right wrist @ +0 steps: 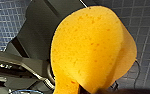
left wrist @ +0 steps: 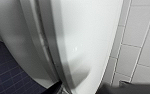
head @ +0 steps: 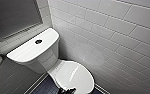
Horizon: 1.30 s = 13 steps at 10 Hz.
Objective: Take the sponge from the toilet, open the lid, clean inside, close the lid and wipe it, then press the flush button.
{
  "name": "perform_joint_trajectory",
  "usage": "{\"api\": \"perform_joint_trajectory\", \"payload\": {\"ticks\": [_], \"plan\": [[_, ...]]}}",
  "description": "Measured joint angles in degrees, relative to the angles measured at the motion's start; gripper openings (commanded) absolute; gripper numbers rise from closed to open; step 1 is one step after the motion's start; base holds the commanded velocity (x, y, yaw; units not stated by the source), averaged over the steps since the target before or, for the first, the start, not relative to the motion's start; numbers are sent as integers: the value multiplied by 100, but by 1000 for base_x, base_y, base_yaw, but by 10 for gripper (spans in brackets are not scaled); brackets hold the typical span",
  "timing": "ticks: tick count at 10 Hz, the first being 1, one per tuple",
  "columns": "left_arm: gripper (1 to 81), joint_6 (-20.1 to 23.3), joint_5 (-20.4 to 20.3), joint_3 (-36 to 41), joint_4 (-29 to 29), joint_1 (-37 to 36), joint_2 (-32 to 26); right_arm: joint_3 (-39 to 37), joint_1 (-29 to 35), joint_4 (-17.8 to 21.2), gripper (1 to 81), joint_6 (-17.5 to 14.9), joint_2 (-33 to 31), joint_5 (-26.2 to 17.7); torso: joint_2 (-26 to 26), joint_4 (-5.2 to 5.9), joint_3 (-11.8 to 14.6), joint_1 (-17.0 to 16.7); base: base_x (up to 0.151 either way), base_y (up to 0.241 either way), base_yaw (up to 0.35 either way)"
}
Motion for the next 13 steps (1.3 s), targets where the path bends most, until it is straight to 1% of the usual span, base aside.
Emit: {"api": "perform_joint_trajectory", "payload": {"ticks": [3, 8, 10, 13], "plan": [[811, -258, -48, -216, 110, 2, 174, 74, 0, -23, 10, 0, -46, 35, 0, 0, 0, 0, 0, 0, 0], [811, -284, -77, -296, 154, 20, 263, 140, -2, -30, 10, 0, -46, 52, 0, 0, 0, 0, 0, 0, 0], [811, -291, -91, -336, 440, 33, 268, 155, -2, -30, 10, 0, -46, 57, 0, 0, 0, 0, 0, 0, 0], [811, -297, -265, -486, 1389, 91, 299, 155, -2, -30, 10, 0, -46, 60, 0, 0, 0, 0, 0, 0, 0]]}}
